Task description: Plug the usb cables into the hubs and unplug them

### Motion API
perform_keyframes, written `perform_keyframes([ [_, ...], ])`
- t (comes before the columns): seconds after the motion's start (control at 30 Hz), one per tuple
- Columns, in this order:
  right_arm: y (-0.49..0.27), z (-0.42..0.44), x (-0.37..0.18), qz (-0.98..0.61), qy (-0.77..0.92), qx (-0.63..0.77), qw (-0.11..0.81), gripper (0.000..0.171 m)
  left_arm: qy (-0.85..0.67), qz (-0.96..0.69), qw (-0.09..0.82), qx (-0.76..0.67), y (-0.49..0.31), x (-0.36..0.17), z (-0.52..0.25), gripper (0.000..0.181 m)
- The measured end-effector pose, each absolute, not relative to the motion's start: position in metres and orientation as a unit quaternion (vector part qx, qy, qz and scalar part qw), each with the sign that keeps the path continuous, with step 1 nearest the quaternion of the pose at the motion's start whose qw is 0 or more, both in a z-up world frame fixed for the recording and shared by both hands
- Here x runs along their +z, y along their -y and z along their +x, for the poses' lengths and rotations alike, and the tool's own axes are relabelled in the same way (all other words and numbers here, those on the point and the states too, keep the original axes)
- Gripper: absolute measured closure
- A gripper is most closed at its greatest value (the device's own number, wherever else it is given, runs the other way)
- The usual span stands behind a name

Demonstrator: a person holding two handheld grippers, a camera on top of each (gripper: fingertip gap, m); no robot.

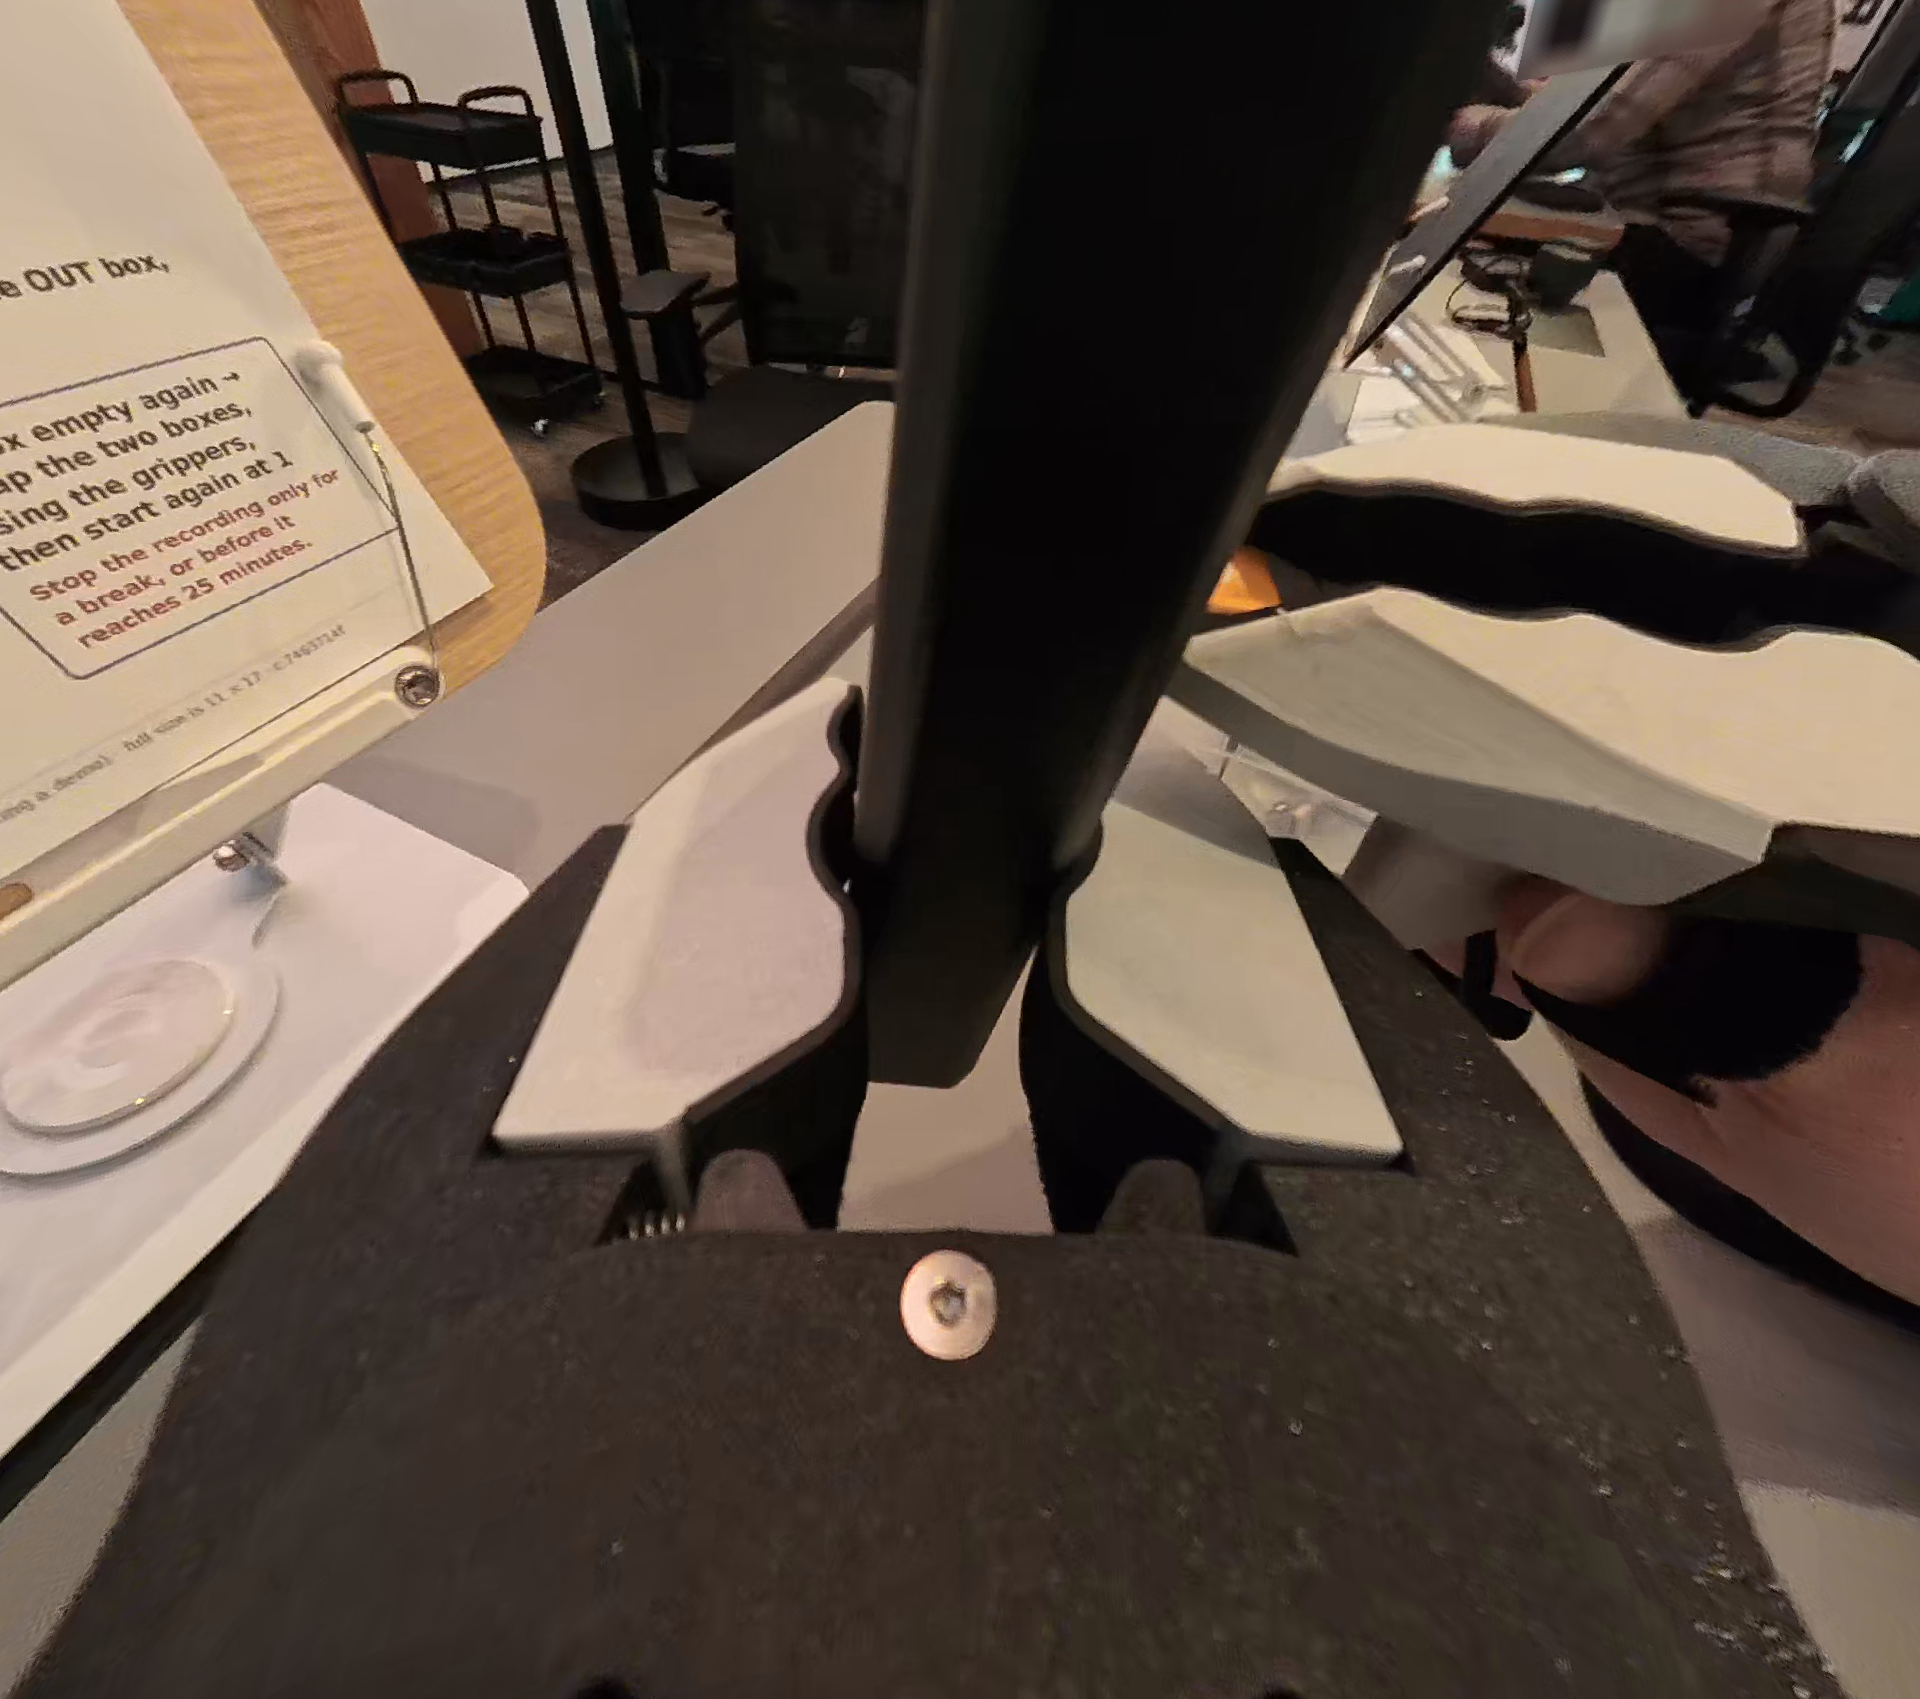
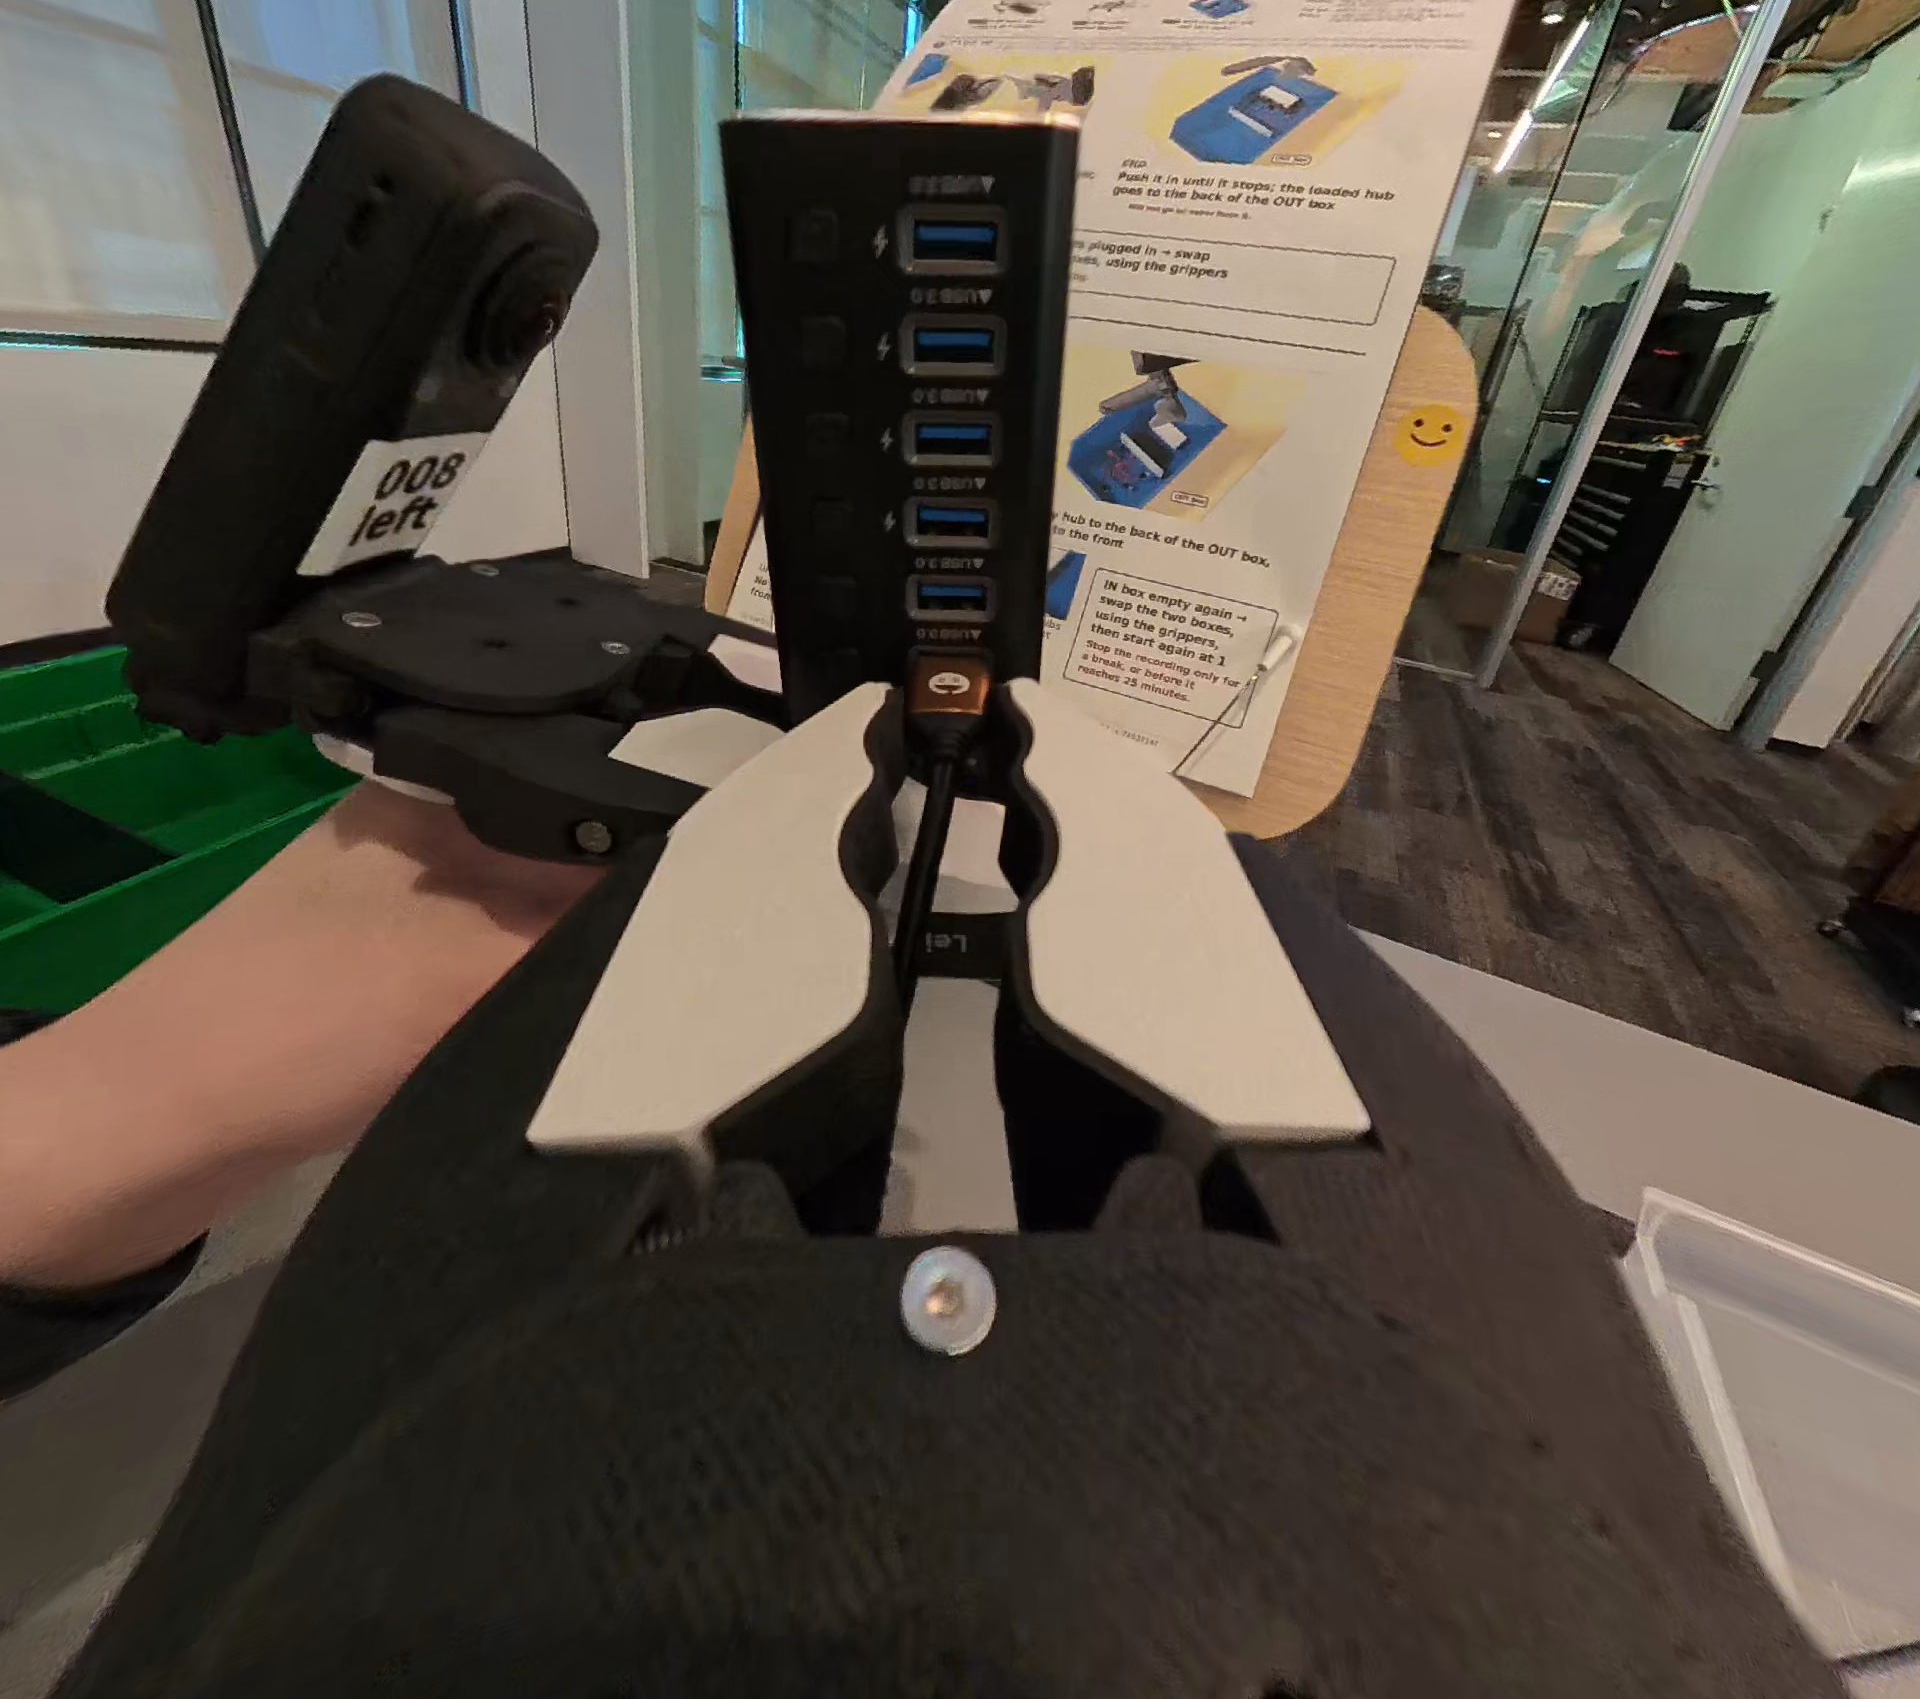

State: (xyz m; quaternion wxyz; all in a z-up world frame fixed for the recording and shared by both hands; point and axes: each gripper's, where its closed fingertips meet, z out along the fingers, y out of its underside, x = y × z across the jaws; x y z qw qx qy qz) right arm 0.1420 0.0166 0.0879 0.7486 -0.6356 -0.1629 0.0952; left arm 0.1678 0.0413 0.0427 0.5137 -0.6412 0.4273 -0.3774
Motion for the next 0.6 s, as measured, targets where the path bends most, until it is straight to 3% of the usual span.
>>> perform_keyframes([
  [0.33,-0.016,0.142,0.081,-0.65,0.144,0.142,0.733,0.155,-0.41,-0.623,0.543,-0.386,-0.042,0.049,0.167,0.149],
  [0.6,-0.017,0.14,0.082,-0.639,0.133,0.091,0.752,0.155,-0.405,-0.629,0.57,-0.341,-0.048,0.053,0.161,0.148],
])
